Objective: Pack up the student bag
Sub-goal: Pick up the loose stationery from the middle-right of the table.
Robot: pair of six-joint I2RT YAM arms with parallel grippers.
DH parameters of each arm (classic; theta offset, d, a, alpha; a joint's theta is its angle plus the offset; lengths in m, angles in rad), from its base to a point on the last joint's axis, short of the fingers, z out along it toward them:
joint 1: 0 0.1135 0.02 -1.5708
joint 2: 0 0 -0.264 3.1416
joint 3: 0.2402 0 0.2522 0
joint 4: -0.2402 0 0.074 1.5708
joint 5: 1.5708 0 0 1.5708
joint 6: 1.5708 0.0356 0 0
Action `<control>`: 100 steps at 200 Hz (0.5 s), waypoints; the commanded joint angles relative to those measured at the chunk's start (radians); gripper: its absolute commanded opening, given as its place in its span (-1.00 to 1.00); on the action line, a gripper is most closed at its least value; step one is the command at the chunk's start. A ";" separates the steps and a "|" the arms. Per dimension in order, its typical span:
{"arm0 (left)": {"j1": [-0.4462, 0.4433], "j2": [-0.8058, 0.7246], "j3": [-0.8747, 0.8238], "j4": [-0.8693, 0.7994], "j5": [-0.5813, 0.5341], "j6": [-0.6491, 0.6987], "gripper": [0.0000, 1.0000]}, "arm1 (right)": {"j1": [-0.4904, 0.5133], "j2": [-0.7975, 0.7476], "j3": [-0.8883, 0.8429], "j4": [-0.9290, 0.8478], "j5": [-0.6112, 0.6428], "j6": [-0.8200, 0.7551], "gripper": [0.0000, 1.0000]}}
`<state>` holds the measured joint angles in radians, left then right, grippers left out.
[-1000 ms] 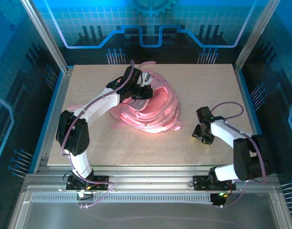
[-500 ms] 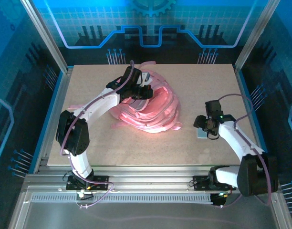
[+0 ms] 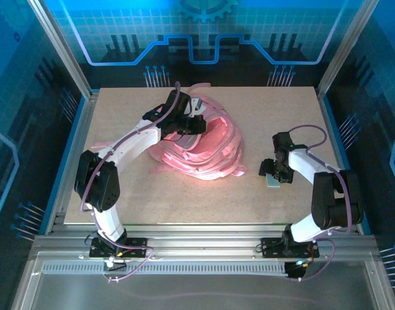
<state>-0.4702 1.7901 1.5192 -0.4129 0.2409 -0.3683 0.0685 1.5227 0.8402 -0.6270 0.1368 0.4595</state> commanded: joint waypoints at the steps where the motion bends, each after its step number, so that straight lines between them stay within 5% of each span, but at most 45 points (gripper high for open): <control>1: 0.012 -0.057 -0.001 0.008 0.005 -0.026 -1.00 | -0.015 0.000 0.030 -0.053 0.059 0.022 0.59; 80: 0.012 -0.069 -0.005 0.006 0.005 -0.020 -1.00 | -0.015 0.082 0.019 -0.008 -0.071 0.049 0.32; 100: 0.014 -0.076 -0.010 0.004 0.001 -0.018 -1.00 | -0.014 0.083 0.006 0.010 -0.080 0.058 0.11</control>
<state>-0.4702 1.7844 1.5173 -0.4129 0.2405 -0.3683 0.0631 1.5898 0.8547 -0.6392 0.1089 0.4908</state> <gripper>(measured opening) 0.045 0.618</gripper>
